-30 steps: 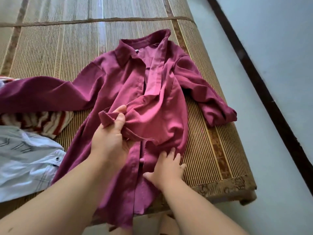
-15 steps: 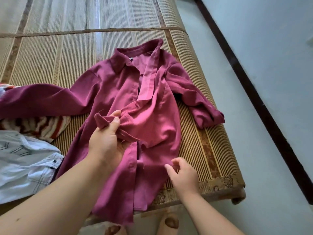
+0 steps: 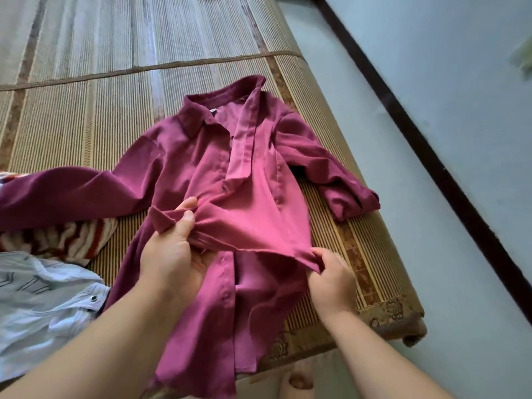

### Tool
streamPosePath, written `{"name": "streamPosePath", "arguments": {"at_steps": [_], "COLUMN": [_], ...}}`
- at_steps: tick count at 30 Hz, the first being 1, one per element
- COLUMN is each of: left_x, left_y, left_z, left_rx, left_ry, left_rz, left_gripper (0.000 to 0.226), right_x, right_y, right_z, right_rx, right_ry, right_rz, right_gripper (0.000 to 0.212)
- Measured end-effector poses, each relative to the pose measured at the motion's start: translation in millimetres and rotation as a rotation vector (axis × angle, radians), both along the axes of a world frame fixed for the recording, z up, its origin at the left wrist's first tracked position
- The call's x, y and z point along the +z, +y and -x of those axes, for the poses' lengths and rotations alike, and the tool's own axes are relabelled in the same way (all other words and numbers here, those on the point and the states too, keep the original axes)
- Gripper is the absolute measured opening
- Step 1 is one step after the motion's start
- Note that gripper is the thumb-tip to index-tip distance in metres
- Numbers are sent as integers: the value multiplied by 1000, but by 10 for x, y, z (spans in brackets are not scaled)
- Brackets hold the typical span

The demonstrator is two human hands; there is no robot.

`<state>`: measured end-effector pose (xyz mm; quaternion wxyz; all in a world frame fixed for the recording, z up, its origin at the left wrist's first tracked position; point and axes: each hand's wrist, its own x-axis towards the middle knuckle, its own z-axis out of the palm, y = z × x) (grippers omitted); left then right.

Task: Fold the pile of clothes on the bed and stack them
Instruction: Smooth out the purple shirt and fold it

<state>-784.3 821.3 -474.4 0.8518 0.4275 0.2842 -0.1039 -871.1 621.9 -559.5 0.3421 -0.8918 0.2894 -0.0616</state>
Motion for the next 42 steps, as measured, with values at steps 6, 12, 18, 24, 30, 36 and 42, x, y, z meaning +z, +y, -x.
{"name": "streamPosePath", "arguments": {"at_steps": [6, 12, 18, 24, 30, 36, 42], "left_x": [-450, -1079, -1119, -1014, -1109, -1167, -1306], "left_y": [-58, 16, 36, 106, 52, -401, -821], "left_z": [478, 968, 954, 1015, 1292, 959, 556], "left_rx": [-114, -434, -495, -286, -888, -896, -1257], "left_ry": [161, 460, 467, 240, 211, -184, -86], "left_rz": [-136, -640, -800, -676, -1002, -1273, -1511], "left_gripper": [31, 18, 12, 39, 25, 57, 31], "right_x": [116, -204, -301, -269, -341, -462, -522], "right_y": [-687, -869, -786, -988, -1069, -802, -958], "right_z": [459, 641, 560, 486, 667, 527, 316], "right_rx": [23, -25, 260, -24, -84, 517, 666], "right_ry": [88, 617, 520, 434, 625, 531, 524], "right_rz": [199, 81, 353, 248, 203, 507, 575], "right_gripper": [50, 50, 55, 25, 23, 51, 26]}}
